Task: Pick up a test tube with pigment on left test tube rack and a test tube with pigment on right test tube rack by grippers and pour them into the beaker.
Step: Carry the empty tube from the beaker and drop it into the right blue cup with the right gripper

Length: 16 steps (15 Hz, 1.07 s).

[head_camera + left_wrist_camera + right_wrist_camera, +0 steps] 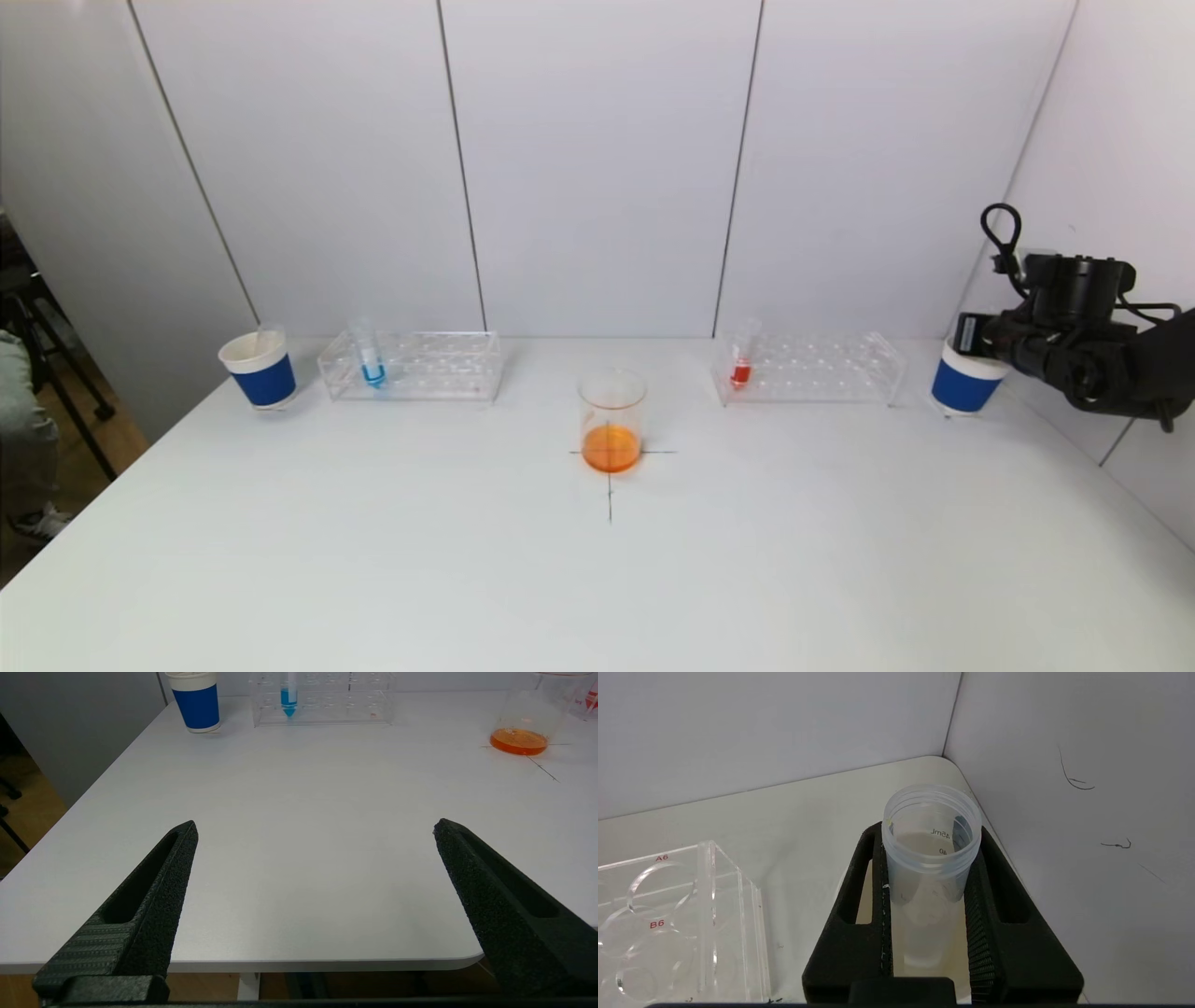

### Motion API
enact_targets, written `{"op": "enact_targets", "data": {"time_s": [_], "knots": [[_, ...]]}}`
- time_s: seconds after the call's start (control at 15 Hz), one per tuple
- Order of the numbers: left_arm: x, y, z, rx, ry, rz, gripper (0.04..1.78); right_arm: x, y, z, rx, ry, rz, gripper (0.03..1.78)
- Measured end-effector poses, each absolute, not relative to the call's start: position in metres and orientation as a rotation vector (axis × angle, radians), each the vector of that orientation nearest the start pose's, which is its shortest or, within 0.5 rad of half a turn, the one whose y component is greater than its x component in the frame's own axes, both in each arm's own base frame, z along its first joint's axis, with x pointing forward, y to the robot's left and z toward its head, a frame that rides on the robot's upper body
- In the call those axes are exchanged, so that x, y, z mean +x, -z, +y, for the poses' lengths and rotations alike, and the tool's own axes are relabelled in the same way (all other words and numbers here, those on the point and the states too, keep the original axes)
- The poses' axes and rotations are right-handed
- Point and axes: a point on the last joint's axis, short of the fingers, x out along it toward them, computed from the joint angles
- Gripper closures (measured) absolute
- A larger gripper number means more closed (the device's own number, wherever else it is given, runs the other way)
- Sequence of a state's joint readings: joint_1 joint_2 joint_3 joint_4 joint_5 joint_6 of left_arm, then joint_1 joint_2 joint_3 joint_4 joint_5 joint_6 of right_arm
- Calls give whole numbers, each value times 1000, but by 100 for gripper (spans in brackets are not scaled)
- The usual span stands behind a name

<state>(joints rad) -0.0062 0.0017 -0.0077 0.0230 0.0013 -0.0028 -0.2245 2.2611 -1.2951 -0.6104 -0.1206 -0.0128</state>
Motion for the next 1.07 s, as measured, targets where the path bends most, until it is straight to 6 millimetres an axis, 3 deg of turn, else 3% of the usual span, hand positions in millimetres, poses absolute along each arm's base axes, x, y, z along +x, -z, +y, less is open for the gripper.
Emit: {"op": "enact_targets", "data": {"time_s": [0.8, 0.93, 1.07], "knots": [[-23, -75, 0, -3, 5, 17, 6, 433, -91, -103, -1, 343, 322, 130], [-23, -75, 0, -2, 5, 17, 6, 433, -91, -103, -6, 342, 324, 122], [-23, -75, 0, -3, 5, 17, 6, 432, -92, -104, -6, 343, 322, 104]]}}
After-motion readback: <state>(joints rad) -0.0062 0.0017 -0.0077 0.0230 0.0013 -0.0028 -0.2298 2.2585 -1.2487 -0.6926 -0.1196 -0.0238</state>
